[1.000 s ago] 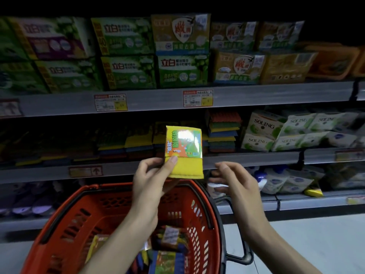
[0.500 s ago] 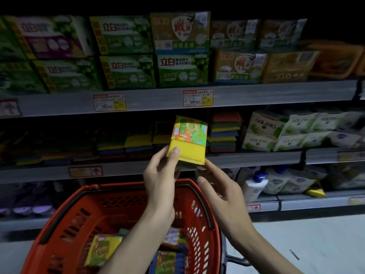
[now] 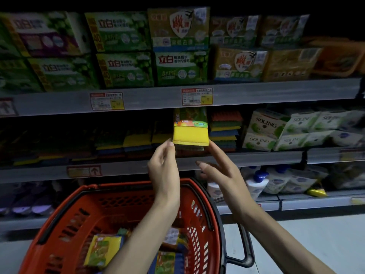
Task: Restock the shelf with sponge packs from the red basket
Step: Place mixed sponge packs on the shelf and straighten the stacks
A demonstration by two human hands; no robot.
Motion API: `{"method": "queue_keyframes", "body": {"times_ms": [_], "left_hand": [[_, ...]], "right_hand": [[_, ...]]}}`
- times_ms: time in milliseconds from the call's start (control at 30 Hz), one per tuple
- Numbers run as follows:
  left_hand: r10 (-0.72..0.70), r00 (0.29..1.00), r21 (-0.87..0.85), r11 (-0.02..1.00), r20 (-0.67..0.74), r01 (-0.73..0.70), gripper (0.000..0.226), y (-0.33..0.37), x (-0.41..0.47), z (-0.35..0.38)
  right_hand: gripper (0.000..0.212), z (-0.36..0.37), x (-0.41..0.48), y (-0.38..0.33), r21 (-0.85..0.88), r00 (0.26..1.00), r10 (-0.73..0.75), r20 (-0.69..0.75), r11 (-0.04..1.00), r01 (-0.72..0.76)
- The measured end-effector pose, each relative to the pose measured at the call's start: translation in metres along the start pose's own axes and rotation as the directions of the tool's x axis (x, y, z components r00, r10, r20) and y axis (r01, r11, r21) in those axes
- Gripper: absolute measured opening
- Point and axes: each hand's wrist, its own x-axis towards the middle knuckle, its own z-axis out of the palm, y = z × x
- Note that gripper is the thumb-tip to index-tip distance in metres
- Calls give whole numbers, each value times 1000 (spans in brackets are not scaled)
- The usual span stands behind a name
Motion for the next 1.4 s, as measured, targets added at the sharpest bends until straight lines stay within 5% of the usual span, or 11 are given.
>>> {"method": "queue_keyframes", "body": {"times_ms": [300, 1033, 1200, 1400], "left_hand": [[-23, 999, 31, 999, 41, 22, 38, -3, 14, 10], [-19, 992, 83, 997, 123, 9, 45, -24, 38, 29], [0, 998, 138, 990, 61, -9, 45, -25, 38, 25], [9, 999, 179, 984, -53, 1, 28, -28, 36, 21]], "right_hand": [[65, -10, 31, 3, 156, 985, 150, -88, 978, -135], [72, -8, 55, 11, 158, 961, 196, -193, 973, -167], [51, -11, 49, 6, 169, 941, 178, -286, 976, -133], [14, -31, 58, 16, 144, 805, 218, -552, 976, -165]]}}
